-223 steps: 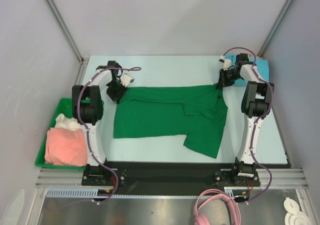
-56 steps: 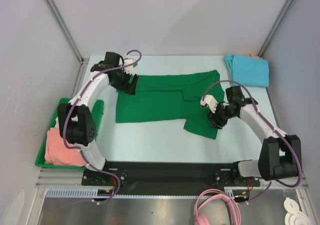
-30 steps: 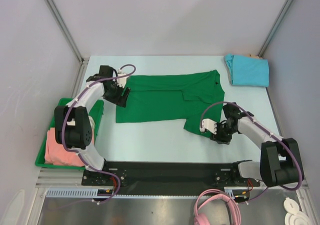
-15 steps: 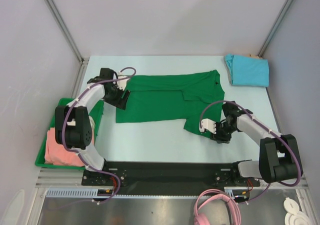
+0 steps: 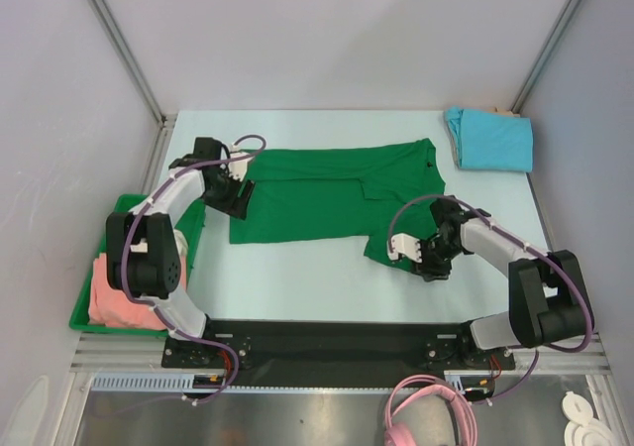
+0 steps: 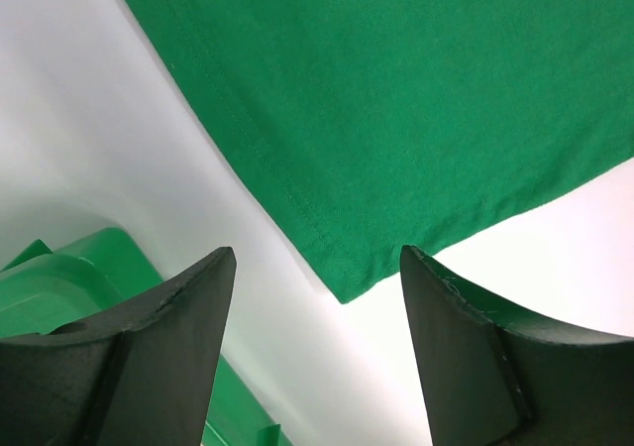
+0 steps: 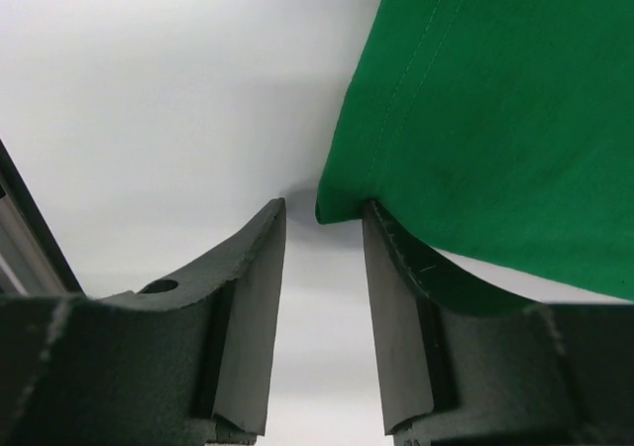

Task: Fold and stack the t-shirts
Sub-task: Fold the tshirt

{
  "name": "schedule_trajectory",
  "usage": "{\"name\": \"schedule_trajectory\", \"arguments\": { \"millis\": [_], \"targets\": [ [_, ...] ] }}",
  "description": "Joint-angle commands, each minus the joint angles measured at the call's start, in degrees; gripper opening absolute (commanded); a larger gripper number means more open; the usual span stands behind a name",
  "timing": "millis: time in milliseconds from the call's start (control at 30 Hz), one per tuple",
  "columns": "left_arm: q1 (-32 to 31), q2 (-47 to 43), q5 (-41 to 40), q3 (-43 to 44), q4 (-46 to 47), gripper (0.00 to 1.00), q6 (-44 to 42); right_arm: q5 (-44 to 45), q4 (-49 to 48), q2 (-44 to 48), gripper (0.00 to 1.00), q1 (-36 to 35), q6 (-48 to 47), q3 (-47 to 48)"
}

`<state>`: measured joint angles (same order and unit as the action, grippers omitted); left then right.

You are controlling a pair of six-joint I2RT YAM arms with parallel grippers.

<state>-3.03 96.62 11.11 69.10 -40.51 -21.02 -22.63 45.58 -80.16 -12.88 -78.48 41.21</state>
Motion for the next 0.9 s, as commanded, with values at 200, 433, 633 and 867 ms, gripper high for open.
{"name": "schedule_trajectory", "arguments": {
  "millis": [200, 433, 633, 867],
  "targets": [
    [1.09, -3.01, 2.33, -2.29, -1.32, 0.68, 0.01, 0.66, -0.67, -2.28, 0.08, -1.88, 2.18, 1.41],
    [4.59, -1.80, 11.72, -4.33, -11.68, 0.63, -0.78, 1.01, 0.03, 8.69, 0.00, -1.88, 6.32, -1.57],
    [6.54, 2.69, 14.02, -2.92, -14.51, 0.59, -2.72, 0.40, 0.04, 14.33, 0.00, -2.14, 12.29, -0.70],
    [7.86, 8.23, 13.76, 1.03, -13.99, 0.55, -3.51, 0.48, -2.95, 12.93, 0.00, -2.32, 14.58, 0.54]
  ]
}}
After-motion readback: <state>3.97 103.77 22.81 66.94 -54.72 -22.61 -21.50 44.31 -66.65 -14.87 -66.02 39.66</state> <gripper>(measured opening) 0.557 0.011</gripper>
